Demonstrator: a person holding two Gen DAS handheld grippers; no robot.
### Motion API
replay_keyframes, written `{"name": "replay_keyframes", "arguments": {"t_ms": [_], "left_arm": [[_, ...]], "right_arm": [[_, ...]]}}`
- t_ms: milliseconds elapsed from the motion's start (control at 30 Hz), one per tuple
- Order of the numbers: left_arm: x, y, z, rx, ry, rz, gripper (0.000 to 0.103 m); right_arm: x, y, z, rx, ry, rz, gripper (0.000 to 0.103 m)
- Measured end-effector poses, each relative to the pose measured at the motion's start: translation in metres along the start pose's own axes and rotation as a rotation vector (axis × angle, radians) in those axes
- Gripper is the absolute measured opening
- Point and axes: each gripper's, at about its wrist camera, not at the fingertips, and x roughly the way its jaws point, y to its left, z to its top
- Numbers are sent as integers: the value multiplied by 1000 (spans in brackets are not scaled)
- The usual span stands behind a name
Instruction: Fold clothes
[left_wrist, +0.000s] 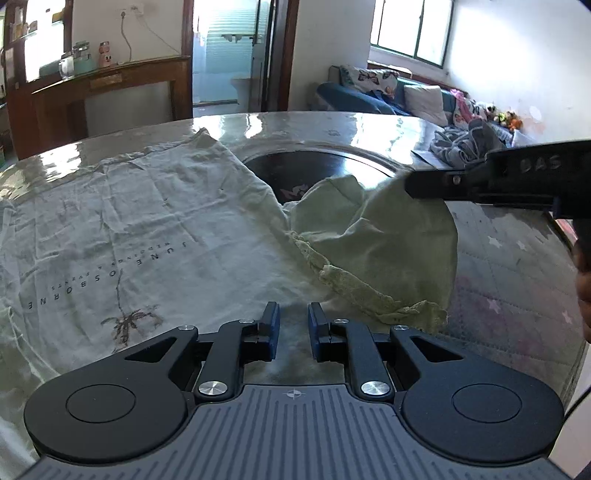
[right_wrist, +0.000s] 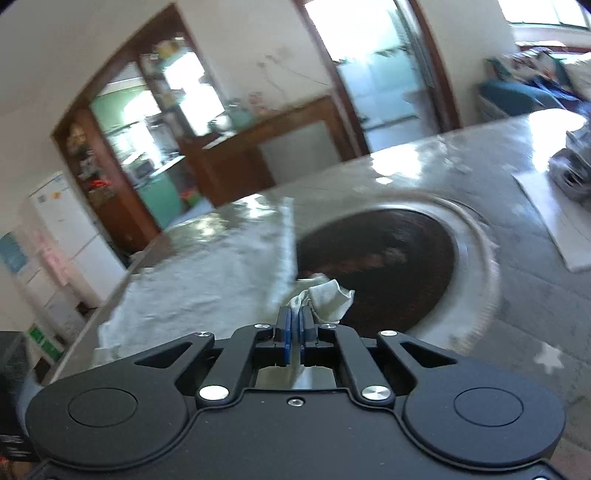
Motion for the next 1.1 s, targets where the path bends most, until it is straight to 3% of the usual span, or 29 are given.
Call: {"name": "replay_keyframes", "arguments": {"t_ms": [233, 400, 600, 833, 900, 1033, 1100], "left_arm": [[-31, 27, -2, -92, -62, 54, 20], [-62, 53, 1, -191, -127, 116, 21], [-79, 63, 7, -212, -165, 136, 25], [-63, 37, 7, -154, -131, 74, 25], [-54, 24, 7, -113, -113, 45, 25], [-40, 5, 6, -57, -81, 12, 25], [-34, -3, 5, -39, -70, -6, 25]], "right_arm": [[10, 44, -4, -82, 45, 145, 5], [30, 63, -17, -118, 117, 194, 5], [32, 75, -30, -160, 149, 211, 5], [0, 38, -22, -128, 96, 33, 8], [-6, 23, -19, -106, 76, -23, 14], [-12, -2, -14, -86, 36, -156, 37], [-10, -15, -13, -52, 34, -197, 40]]}}
